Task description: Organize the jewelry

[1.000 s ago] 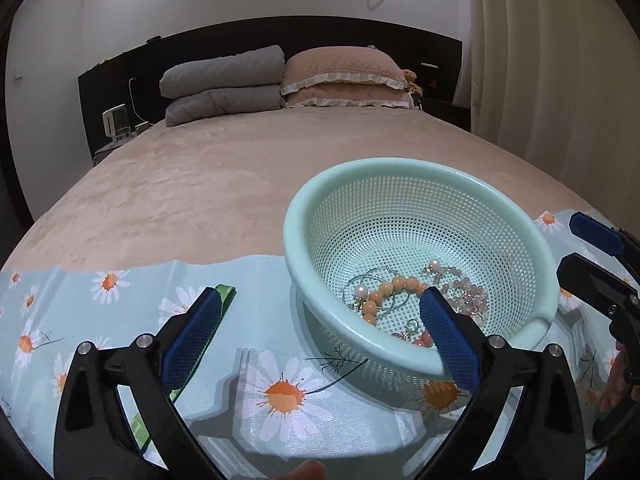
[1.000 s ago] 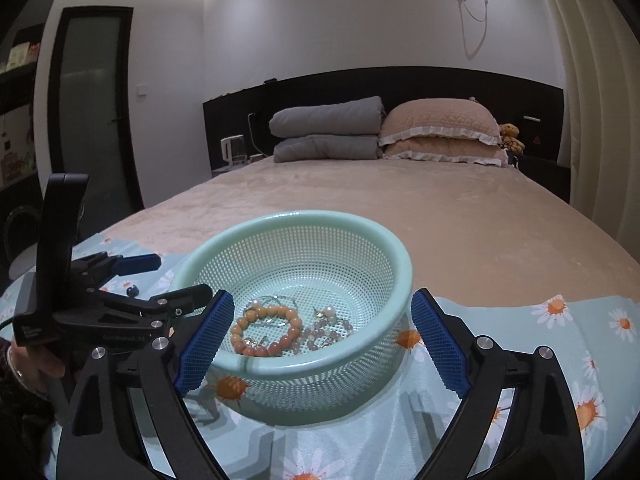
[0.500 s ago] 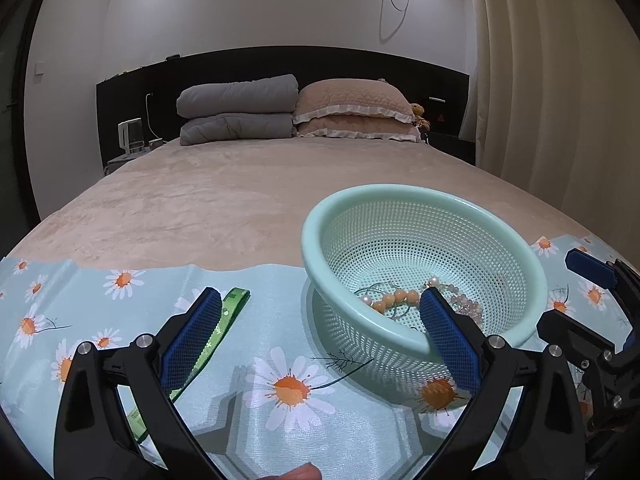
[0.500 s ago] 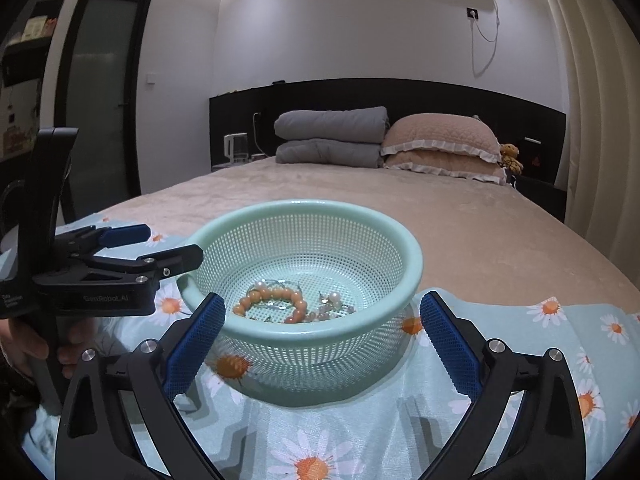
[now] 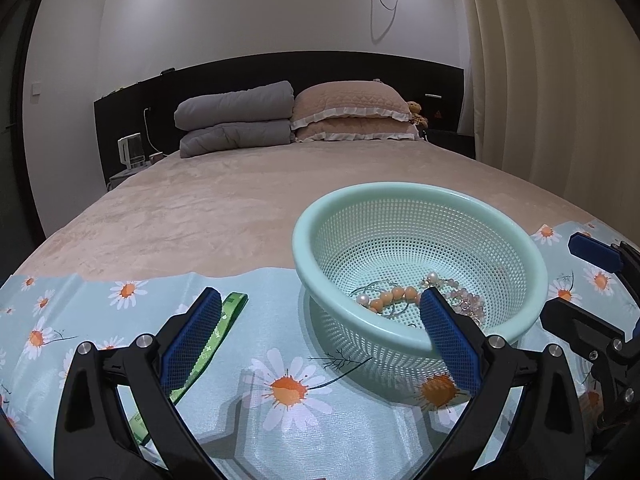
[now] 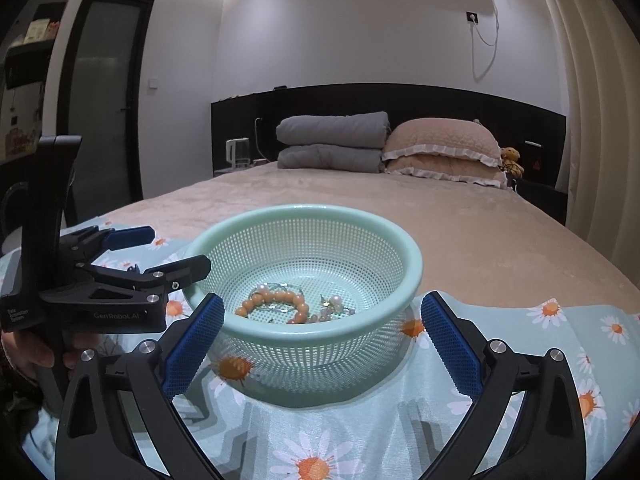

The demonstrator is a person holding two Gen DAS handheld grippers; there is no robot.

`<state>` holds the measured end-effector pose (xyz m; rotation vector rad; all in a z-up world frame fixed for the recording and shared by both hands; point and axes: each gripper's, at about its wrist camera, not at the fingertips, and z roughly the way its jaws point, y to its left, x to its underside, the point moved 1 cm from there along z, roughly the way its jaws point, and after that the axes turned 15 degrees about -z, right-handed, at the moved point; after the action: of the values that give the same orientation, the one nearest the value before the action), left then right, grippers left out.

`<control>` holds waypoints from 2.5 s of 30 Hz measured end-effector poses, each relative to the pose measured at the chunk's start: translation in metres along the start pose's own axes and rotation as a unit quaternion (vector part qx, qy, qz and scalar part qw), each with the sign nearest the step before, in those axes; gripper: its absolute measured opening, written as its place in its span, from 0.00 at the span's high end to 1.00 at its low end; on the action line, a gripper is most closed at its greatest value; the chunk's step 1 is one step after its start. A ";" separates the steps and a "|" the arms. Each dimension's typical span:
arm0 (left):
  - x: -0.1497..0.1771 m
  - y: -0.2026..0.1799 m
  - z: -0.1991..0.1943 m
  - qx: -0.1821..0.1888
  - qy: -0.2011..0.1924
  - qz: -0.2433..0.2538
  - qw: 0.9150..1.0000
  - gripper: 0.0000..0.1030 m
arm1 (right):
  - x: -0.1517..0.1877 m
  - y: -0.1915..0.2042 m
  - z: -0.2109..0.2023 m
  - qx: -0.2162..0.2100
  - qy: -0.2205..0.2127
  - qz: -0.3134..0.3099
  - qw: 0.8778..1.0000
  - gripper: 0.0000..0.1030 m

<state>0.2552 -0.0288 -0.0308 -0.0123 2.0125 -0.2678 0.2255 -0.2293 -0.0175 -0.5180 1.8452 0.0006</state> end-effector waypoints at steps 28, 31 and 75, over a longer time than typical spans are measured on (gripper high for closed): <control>0.002 -0.004 0.001 0.008 0.006 0.006 1.000 0.06 | -0.001 0.000 -0.001 0.001 0.000 -0.002 1.000 0.08; 0.002 -0.004 0.002 0.008 0.007 0.006 1.000 0.06 | -0.002 0.000 0.000 0.000 0.001 -0.002 1.000 0.08; 0.005 -0.005 0.001 0.006 0.005 0.007 1.000 0.06 | -0.003 0.002 0.003 0.000 0.004 -0.004 1.000 0.08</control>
<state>0.2530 -0.0347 -0.0345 0.0115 2.0205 -0.2719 0.2287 -0.2255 -0.0161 -0.5253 1.8514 -0.0064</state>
